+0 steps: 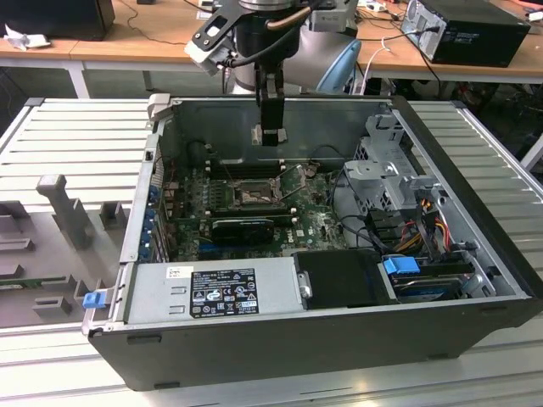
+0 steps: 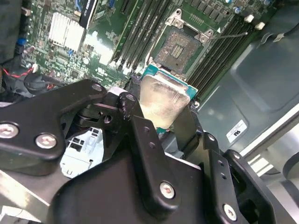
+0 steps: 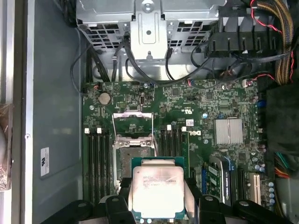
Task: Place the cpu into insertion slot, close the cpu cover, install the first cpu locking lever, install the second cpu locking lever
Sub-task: 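Place the cpu into insertion slot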
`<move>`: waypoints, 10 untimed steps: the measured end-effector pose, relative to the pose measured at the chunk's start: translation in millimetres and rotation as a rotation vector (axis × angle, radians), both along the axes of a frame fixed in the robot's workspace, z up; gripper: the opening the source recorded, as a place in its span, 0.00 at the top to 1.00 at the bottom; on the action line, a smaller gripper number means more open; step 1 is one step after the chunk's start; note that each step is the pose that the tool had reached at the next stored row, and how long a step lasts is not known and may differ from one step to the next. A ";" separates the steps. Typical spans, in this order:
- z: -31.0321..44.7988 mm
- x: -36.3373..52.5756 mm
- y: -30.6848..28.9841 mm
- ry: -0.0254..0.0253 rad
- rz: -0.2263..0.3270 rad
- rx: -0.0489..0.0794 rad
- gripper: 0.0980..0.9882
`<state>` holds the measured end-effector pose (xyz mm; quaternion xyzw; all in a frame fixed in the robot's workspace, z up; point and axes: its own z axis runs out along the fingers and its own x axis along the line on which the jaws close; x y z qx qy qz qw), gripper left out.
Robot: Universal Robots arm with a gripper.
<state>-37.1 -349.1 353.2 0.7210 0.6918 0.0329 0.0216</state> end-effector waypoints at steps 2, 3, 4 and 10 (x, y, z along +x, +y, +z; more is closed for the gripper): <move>-0.7 1.2 -0.5 0.0039 -0.013 0.000 0.52; -1.3 1.2 -0.9 0.0039 -0.013 0.000 0.52; -2.0 1.1 -1.1 0.0039 -0.013 0.000 0.52; -12.8 0.0 -1.3 0.0039 -0.014 0.000 0.52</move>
